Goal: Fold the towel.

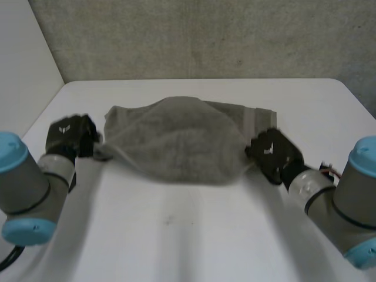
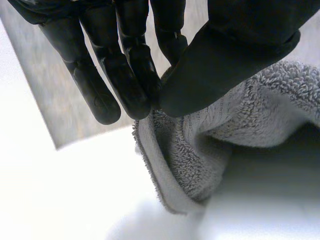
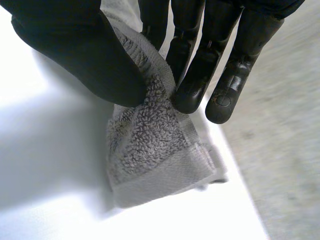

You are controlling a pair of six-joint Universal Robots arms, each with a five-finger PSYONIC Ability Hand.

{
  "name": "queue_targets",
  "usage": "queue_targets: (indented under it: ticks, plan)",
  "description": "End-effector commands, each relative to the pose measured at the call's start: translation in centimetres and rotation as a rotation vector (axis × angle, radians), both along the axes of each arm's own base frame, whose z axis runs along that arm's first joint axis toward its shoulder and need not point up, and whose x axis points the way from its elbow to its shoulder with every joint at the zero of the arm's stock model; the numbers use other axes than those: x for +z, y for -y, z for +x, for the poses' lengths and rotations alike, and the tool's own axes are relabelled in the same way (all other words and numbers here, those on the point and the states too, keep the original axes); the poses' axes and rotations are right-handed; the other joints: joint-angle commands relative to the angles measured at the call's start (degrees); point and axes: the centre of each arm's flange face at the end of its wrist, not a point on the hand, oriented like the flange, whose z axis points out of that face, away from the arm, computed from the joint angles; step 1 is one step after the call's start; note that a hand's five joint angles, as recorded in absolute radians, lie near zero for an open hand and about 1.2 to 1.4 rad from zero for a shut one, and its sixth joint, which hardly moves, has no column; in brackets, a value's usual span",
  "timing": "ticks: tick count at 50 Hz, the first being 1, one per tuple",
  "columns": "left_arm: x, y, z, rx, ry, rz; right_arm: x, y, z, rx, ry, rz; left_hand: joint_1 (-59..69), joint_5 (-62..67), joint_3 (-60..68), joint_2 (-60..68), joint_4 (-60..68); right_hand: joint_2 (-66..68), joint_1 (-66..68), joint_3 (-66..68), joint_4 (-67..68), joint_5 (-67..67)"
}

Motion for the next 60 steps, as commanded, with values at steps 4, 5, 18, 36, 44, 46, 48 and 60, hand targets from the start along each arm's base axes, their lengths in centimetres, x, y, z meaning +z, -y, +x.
queue_targets:
  ticks: [4, 5, 18, 36, 44, 46, 48, 60]
  plan:
    - [-1.3, -3.1, 2.0, 0.015, 0.100, 0.103, -1.0, -0.3, -0.9, -0.017, -0.057, 0.052, 2.04, 1.34, 1.12, 0.99, 1.12, 12.45, 24.10, 11.71, 11.62, 12.68]
    - [-1.3, -3.1, 2.0, 0.015, 0.100, 0.103, -1.0, -0.1, -1.2, -0.027, -0.056, 0.053, 1.97, 1.27, 1.06, 0.92, 1.06, 12.45, 24.10, 11.71, 11.62, 12.68]
    - [-0.3, -4.8, 0.1, -0.290, 0.410, -0.021, -0.7, 1.3, -2.5, -0.081, -0.047, 0.043, -37.89, -38.60, -38.81, -38.94, -38.81, 12.45, 24.10, 11.71, 11.62, 12.68]
    - [1.5, -3.9, -1.2, -0.360, 0.493, -0.142, 0.2, 2.7, -3.9, -0.146, 0.007, 0.046, -37.06, -37.76, -37.97, -38.10, -37.97, 12.45, 24.10, 11.71, 11.62, 12.68]
    - [1.7, -4.3, -2.4, -0.399, 0.498, -0.166, 0.1, 2.8, -3.9, -0.145, 0.008, 0.048, -37.05, -37.76, -37.97, -38.10, -37.97, 12.45, 24.10, 11.71, 11.62, 12.68]
    - [1.8, -4.4, -2.6, -0.405, 0.507, -0.176, 0.1, 2.8, -3.9, -0.146, 0.008, 0.048, -37.05, -37.76, -37.97, -38.10, -37.97, 12.45, 24.10, 11.71, 11.62, 12.68]
    - [2.0, -4.6, -2.9, -0.415, 0.518, -0.191, 0.1, 2.9, -4.0, -0.149, 0.008, 0.047, -36.89, -37.59, -37.80, -37.93, -37.80, 12.45, 24.10, 11.71, 11.62, 12.68]
    - [4.1, -6.2, -4.5, -0.452, 0.524, -0.277, 0.0, 2.8, -4.0, -0.145, 0.008, 0.052, -36.88, -37.59, -37.80, -37.93, -37.80, 12.45, 24.10, 11.71, 11.62, 12.68]
